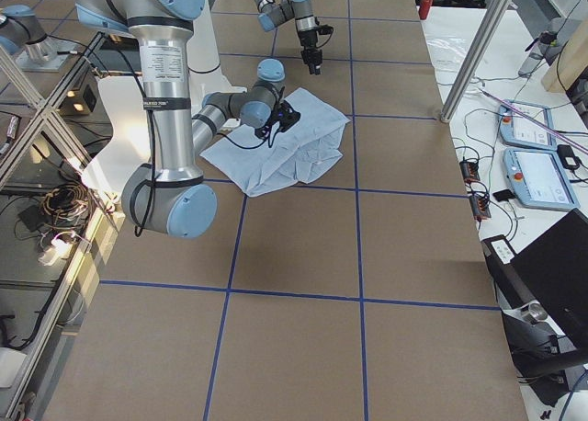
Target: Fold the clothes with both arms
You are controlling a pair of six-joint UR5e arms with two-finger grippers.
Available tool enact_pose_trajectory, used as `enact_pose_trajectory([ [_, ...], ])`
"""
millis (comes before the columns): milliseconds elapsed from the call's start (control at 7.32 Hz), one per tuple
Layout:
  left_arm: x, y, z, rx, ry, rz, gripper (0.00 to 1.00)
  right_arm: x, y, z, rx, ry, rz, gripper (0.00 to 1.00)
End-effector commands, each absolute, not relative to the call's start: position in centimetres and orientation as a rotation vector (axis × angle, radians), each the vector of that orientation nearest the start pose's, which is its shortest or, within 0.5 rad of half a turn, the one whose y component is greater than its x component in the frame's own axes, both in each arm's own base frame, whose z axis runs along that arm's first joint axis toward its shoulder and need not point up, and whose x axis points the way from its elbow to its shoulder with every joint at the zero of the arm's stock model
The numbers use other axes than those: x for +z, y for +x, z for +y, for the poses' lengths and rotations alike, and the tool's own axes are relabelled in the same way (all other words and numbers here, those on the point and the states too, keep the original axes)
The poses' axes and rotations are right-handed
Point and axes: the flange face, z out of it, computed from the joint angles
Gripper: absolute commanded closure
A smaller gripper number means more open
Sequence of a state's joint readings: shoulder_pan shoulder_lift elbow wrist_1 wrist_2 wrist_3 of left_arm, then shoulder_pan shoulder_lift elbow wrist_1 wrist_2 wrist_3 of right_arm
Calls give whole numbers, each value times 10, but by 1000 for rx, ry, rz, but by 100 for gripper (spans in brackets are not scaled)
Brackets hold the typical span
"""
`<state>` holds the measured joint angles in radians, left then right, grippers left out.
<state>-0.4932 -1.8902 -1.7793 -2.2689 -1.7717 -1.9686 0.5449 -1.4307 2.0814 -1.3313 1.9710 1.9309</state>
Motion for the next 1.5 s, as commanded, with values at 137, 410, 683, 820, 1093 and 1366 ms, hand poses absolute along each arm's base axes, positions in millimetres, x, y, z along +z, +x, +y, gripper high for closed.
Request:
enact_pose_trajectory([
  [137, 305, 522, -343, -647, -208, 1190, 45, 331, -338, -415, 656, -143, -946, 0],
  [410, 297, 551, -353, -655, -199, 1176, 45, 345, -337, -425, 677, -140, -920, 0],
  [683, 297, 548, -352, -660, -197, 1159, 68, 347, -336, -428, 677, -136, -916, 0],
  [820, 296, 547, -352, -665, -195, 1141, 100, 348, -336, -428, 679, -138, -915, 0],
  [1093, 303, 537, -369, -661, -118, 1128, 100, 345, -335, -431, 686, -127, -916, 0],
  [1366, 294, 501, -435, -589, 75, 1135, 100, 343, -336, -431, 686, -127, -918, 0],
])
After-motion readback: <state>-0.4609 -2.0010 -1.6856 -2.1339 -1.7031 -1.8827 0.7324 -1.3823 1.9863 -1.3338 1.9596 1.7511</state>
